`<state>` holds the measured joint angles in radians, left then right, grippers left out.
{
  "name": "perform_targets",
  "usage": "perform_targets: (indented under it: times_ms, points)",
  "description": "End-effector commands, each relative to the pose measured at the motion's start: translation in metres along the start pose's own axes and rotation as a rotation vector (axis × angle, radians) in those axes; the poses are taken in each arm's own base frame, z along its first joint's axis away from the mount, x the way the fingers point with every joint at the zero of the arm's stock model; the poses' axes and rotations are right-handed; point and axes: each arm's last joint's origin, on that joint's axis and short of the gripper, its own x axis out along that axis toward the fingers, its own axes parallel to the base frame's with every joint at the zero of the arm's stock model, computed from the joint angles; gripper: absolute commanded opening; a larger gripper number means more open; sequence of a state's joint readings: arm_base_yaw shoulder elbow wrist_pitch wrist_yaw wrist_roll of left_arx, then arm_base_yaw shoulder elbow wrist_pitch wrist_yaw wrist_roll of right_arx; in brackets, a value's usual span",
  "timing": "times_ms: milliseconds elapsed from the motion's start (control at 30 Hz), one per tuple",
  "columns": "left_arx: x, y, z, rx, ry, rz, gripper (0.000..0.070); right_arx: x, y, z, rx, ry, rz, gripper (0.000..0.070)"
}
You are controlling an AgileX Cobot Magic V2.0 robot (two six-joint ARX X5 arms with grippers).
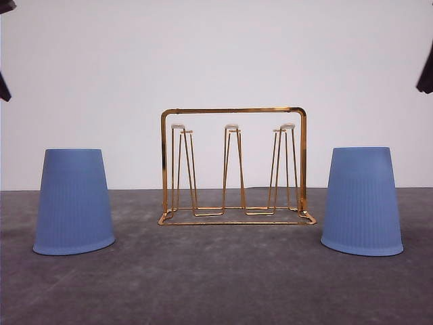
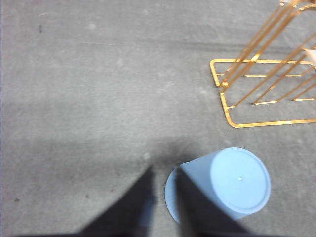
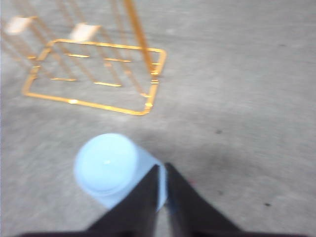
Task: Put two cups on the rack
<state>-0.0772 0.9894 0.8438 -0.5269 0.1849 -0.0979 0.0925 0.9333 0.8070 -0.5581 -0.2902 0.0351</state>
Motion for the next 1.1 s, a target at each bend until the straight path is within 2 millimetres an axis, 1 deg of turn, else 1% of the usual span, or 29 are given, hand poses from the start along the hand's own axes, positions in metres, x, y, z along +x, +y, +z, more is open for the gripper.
perform_targets:
  times_ms: [0,33,67,233,367,500,667,867,967,1067]
  points:
    - [-0.002,-0.002,0.005,0.016,-0.013,-0.013,0.0446,-0.002,0.002,0.005,-0.016,-0.007,0.011,0.0520]
    - [-0.002,-0.002,0.005,0.014,-0.010,-0.020,0.0533,-0.002,0.002,0.004,-0.014,-0.001,0.011,0.0634]
    - [-0.002,-0.003,0.005,0.012,-0.008,-0.029,0.0596,-0.002,0.002,0.004,-0.012,0.005,0.012,0.0700]
    - [0.001,-0.011,0.005,0.016,0.000,-0.099,0.0596,-0.002,0.002,0.002,-0.008,0.018,0.033,0.0700]
    - [0.013,-0.025,0.004,0.046,0.020,-0.150,0.0596,-0.001,0.004,0.002,-0.014,0.020,0.042,0.0700]
    - [0.033,-0.038,0.002,0.086,0.057,-0.155,0.0597,-0.001,0.007,0.002,-0.022,0.021,0.052,0.0700]
    - [0.065,-0.053,-0.004,0.132,0.112,-0.154,0.0597,0.000,0.009,0.002,-0.030,0.024,0.063,0.0700]
    - [0.092,-0.063,-0.016,0.168,0.185,-0.117,0.0591,0.000,0.009,0.001,-0.030,0.031,0.064,0.0700]
    - [0.101,-0.064,-0.021,0.183,0.207,-0.062,0.0555,0.000,0.009,0.001,-0.028,0.036,0.063,0.0700]
    - [0.104,-0.064,-0.023,0.185,0.222,-0.055,0.0448,0.000,0.009,0.000,-0.026,0.043,0.063,0.0700]
